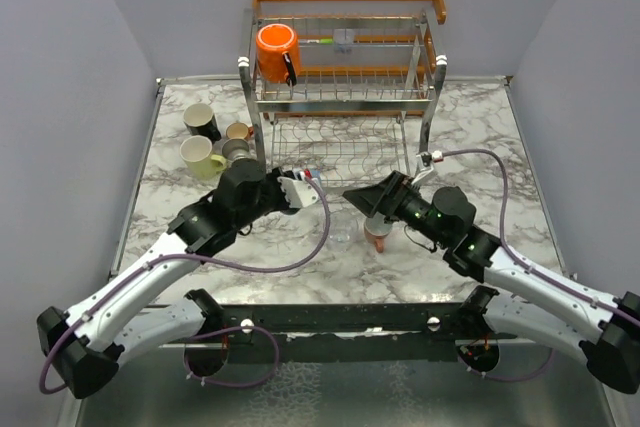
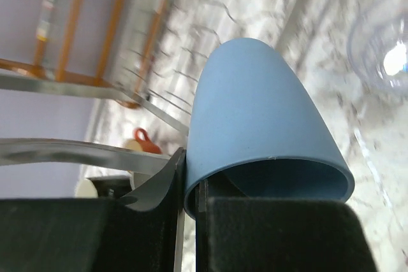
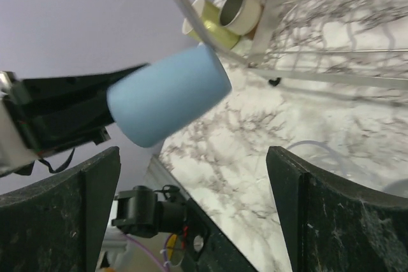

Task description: Unload the cups from the dish rack

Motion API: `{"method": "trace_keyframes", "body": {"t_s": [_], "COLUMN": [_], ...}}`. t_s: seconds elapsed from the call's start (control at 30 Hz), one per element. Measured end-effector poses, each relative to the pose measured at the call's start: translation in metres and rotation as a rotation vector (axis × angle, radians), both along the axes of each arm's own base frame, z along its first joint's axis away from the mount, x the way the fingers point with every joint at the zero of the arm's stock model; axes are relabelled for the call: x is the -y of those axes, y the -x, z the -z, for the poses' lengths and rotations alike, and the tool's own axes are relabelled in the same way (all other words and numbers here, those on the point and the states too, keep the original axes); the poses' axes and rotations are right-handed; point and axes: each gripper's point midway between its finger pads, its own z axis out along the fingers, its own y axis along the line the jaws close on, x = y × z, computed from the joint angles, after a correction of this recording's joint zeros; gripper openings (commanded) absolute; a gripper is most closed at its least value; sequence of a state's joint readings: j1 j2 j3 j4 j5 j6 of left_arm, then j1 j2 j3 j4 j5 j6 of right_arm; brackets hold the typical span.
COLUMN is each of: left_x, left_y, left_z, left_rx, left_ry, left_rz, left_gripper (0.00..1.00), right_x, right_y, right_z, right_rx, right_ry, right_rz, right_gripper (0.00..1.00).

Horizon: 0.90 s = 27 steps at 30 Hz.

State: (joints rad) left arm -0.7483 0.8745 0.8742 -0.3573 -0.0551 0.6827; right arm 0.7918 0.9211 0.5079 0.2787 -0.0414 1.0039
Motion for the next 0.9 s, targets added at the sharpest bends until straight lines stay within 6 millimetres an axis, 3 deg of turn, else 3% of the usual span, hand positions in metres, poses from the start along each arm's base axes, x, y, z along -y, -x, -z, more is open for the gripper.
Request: {"method": "trace_keyframes", "body": {"t_s": [0.2, 0.3, 0.6, 0.8, 0.9], "left_x": [-0.010, -0.018, -0.006, -0.001, 0.001], "left_y": [0.004, 0.008, -0.003, -0.005, -0.006], "left_z": [0.091, 0.120, 0.131, 0.150, 0.153], "left_rx": [-0.269, -0.363, -0.467, -0.553, -0.591], "left_ry": [-0.278, -0.381, -0.491, -0.587, -0.625], "left_rz": [-0.017, -0.029, -0.009, 0.033, 0.045], "left_gripper": [0.00, 0.00, 0.00, 0.00, 0.15], "right_x": [0.030, 0.040, 0.056, 0.059, 0.061], "right_y": [-0.006, -0.008, -0.010, -0.011, -0.011], "right_z": [-0.011, -0.015, -0.018, -0.016, -0.017], "right_rx": [0.046, 0.058, 0.073, 0.069, 0.069], "right_ry": [0.081, 0.112, 0.176, 0.205, 0.214], "right_rz": [0.126, 0.164, 0.220, 0.230, 0.236], "right_gripper": [0.96, 0.96, 0.96, 0.97, 0.96]}}
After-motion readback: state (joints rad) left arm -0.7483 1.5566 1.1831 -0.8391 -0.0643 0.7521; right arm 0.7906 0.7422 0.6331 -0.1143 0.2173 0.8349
